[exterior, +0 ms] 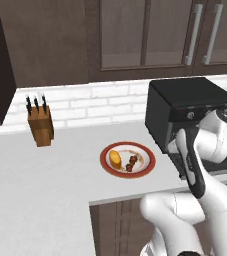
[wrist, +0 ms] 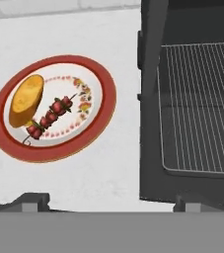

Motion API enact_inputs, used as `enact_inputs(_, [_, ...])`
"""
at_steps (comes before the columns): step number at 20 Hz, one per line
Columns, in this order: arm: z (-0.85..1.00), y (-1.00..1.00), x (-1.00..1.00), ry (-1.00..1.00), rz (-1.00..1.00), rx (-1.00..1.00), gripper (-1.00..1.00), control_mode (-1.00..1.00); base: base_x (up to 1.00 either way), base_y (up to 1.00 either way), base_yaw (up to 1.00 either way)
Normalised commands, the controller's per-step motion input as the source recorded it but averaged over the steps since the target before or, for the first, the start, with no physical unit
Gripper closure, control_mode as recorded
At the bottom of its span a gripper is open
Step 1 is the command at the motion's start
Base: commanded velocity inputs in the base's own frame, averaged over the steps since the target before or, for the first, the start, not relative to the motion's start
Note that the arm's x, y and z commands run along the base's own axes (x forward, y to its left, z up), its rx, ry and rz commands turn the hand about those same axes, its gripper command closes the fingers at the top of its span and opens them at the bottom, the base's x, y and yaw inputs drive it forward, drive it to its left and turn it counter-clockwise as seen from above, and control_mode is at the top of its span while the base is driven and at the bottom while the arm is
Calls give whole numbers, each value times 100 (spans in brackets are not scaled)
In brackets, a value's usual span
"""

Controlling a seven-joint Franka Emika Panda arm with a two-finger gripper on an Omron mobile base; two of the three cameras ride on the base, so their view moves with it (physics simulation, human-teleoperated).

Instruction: Pick up the kebab skewer and baguette bread, and place them inside the toaster oven. Close the toaster oven door and start by setting the timer.

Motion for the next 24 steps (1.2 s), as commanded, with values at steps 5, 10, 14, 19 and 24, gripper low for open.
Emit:
enact_inputs(5, [0,100,8,5,0,0,-100,-100,0,0,0])
enact_inputs(10, [0,100,57,5,1,0,-100,-100,0,0,0])
enact_inputs(14, [0,100,76,6,5,0,-100,-100,0,0,0])
enact_inputs(19, [0,58,68,11,1,0,-100,-100,0,0,0])
enact_inputs(24, [0,1,51,16,0,-2,-100,-100,0,0,0])
